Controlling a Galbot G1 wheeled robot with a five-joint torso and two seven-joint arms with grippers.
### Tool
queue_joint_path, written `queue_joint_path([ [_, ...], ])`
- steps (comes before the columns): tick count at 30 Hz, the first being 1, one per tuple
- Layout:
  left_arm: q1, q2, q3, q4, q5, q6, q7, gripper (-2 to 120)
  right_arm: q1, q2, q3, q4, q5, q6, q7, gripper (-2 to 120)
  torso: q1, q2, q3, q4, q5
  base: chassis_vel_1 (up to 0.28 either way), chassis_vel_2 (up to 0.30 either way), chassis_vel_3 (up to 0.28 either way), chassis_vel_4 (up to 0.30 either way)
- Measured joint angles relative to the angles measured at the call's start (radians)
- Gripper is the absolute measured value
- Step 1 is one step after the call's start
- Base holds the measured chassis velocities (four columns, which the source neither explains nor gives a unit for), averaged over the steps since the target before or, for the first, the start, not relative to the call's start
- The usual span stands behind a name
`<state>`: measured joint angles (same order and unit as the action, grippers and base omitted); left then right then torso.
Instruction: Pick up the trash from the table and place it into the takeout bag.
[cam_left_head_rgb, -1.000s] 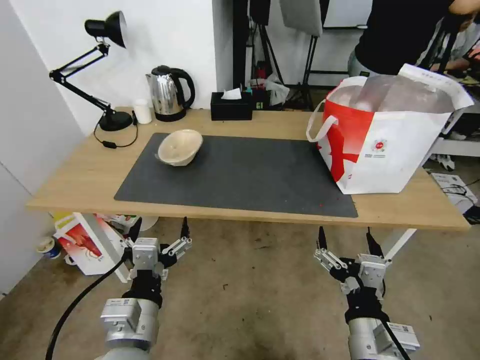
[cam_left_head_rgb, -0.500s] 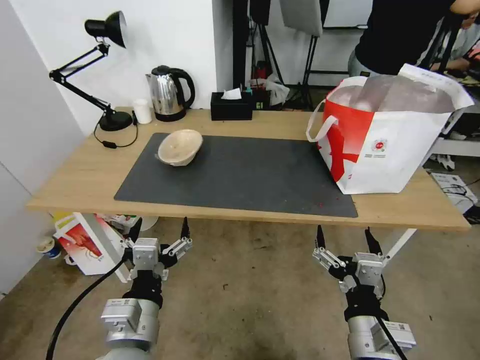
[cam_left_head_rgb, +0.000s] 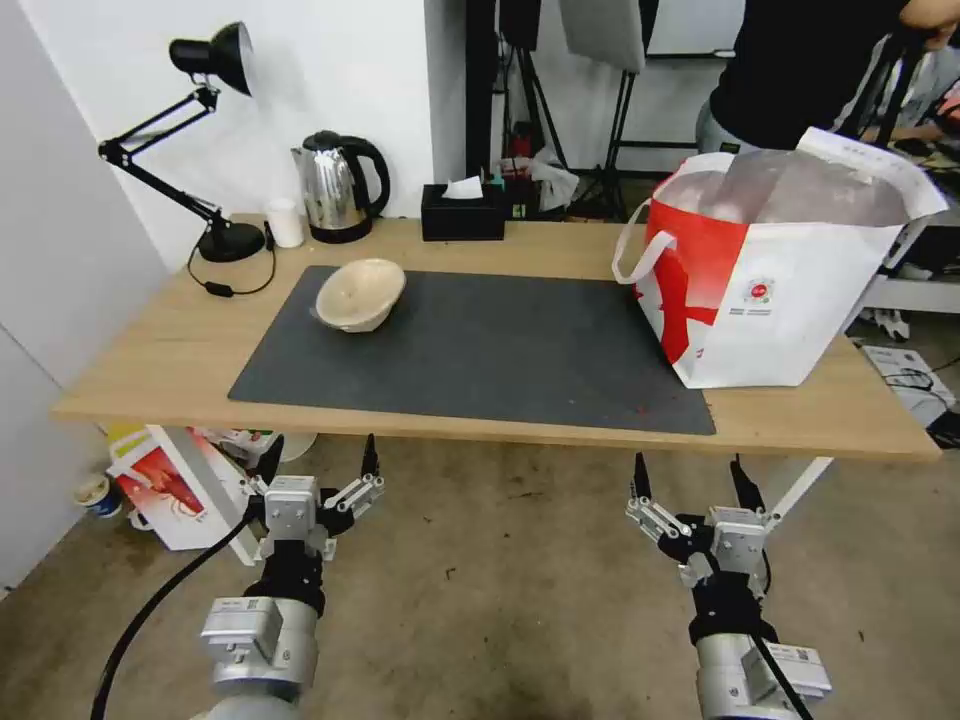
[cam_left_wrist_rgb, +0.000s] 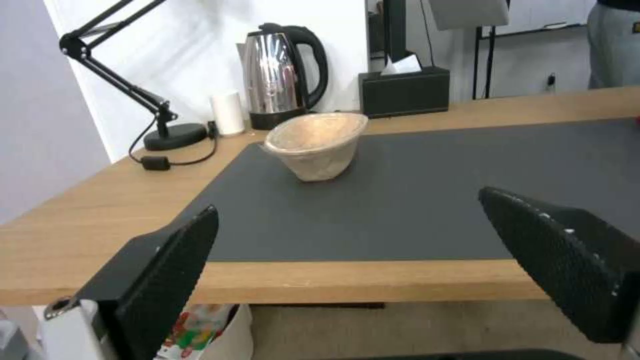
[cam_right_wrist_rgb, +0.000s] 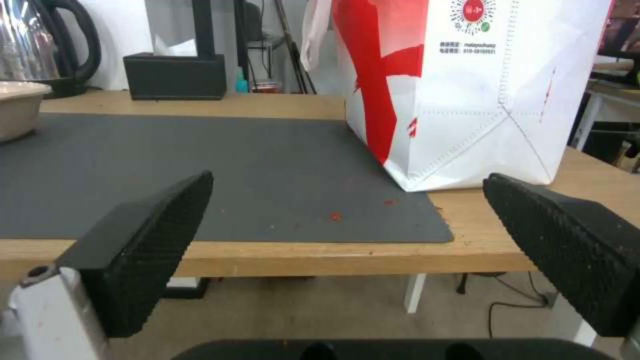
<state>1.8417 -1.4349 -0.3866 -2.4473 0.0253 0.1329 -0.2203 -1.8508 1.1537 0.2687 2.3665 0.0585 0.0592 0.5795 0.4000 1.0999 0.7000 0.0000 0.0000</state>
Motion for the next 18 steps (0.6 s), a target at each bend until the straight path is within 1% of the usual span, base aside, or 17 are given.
queue_joint_path([
  [18,-0.001,0.0,-0.004,-0.002,-0.011,-0.003,0.003,99,0.0,0.0,0.001,0.001,0.0,0.0,0.001,100,0.0,0.0,0.0,0.0,0.0,0.0,0.0,0.0,0.0],
])
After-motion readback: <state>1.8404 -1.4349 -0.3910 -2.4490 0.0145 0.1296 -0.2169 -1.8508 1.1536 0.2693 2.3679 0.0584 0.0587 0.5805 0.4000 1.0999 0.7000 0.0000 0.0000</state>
